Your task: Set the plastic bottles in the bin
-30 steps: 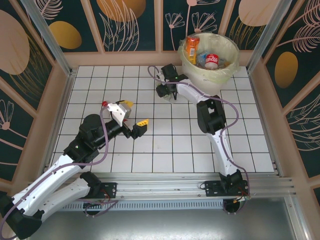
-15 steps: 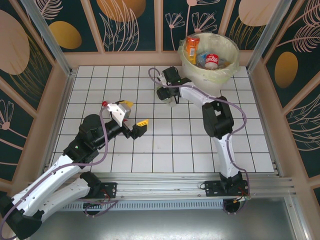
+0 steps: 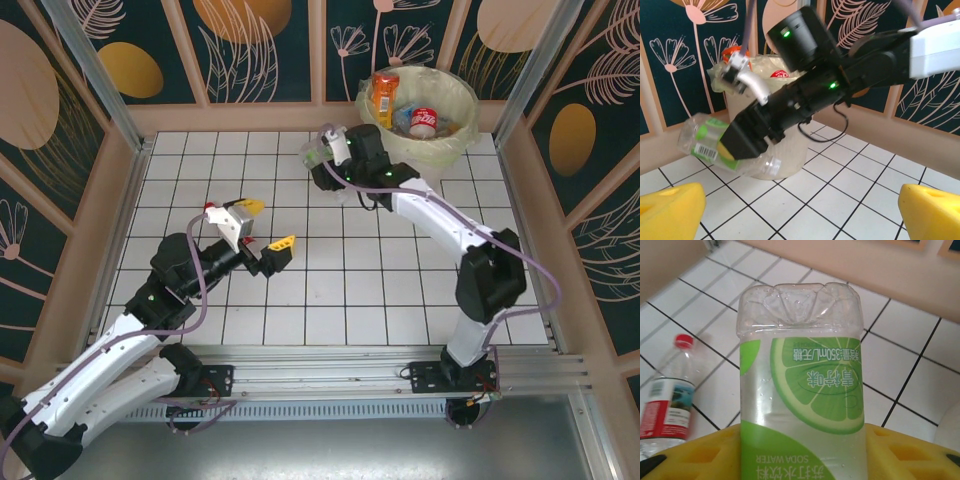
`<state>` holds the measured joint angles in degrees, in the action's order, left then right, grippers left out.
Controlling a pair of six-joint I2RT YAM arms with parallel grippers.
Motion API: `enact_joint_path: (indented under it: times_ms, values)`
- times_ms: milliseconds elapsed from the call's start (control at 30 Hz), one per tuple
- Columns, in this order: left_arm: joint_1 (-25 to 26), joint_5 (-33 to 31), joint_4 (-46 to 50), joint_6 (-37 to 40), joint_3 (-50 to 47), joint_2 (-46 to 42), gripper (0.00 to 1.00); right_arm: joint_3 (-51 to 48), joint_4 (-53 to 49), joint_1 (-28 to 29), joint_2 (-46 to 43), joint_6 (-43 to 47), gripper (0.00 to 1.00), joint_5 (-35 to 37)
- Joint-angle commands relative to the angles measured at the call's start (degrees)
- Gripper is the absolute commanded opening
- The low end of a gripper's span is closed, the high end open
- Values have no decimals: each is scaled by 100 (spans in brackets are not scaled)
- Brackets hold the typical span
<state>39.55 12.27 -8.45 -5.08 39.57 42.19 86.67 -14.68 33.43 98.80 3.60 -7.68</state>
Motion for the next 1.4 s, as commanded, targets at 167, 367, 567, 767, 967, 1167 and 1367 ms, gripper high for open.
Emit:
enact_joint_path:
  times_ms: [167,367,567,767,967,1167,1367]
  values:
    - [18,230,-29,-312,155,166,98,-182,483,-168,-1134,-288,54,-289]
    - [18,511,-26,-253,173,175,99,89,645,-512,-1468,-359,54,158]
    - [15,732,84,-49,197,166,99,578,721,-1008,-1462,-422,54,907]
    - [18,929,298,285,253,216,99,1473,422,-1617,-868,-744,54,1334]
    - [12,893,319,263,270,237,99,2432,91,-1735,88,-1123,54,1700]
    - [18,691,339,183,299,187,99,3043,-267,-1780,846,-1553,54,2211]
    - [16,595,370,156,319,168,98,3005,-343,-1841,1074,-1791,55,2305]
